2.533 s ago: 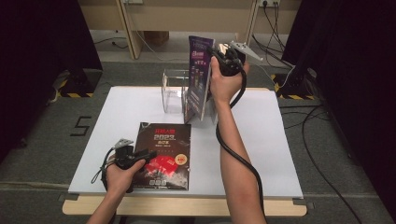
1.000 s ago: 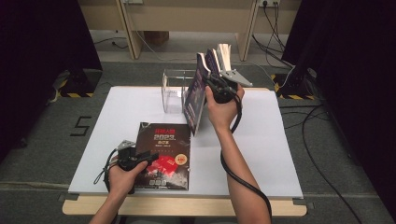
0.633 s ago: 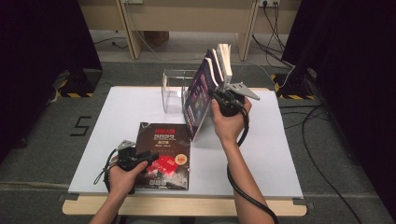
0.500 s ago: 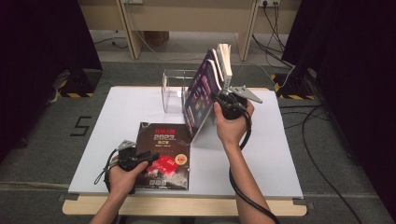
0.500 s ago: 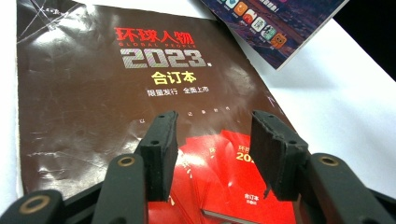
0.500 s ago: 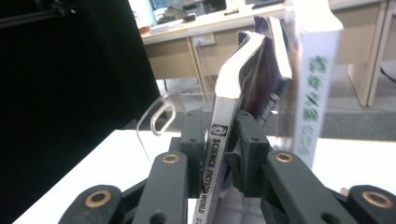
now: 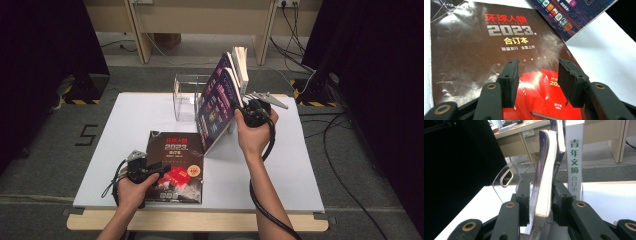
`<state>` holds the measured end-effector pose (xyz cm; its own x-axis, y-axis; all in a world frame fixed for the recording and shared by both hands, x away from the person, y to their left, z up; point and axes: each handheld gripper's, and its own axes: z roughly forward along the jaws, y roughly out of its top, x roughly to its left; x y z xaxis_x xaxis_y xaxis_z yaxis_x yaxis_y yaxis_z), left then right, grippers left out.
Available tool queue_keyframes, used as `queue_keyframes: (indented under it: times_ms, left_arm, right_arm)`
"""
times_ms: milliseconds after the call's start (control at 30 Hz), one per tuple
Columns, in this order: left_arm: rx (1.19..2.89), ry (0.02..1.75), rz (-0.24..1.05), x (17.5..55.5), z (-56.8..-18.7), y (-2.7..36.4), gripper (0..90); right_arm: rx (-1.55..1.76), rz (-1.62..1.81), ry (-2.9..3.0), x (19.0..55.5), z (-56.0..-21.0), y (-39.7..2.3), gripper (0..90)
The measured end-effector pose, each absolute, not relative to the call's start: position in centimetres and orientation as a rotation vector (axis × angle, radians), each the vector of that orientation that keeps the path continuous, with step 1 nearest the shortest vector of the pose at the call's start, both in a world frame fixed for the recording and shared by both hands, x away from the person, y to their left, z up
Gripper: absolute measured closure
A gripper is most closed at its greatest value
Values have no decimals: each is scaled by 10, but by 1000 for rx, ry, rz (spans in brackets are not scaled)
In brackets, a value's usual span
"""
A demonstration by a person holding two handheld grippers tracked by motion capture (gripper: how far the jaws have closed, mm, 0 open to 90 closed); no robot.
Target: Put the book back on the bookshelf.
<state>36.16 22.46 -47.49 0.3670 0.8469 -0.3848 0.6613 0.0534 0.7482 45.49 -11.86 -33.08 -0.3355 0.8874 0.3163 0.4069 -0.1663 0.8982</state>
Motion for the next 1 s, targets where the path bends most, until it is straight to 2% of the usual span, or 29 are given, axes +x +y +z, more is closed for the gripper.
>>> queue_keyframes:
  times_ms: [167, 367, 1000]
  left_arm:
    - [1670, 1356, 239, 361, -476, 223, 504]
    - [1670, 1357, 240, 362, -475, 225, 504]
    - [1674, 1357, 239, 362, -475, 225, 505]
  right_arm:
    - [1505, 1484, 1712, 463, -325, -118, 709]
    - [1559, 1427, 1762, 473, -319, -119, 811]
    - [1518, 1478, 1783, 473, -319, -117, 828]
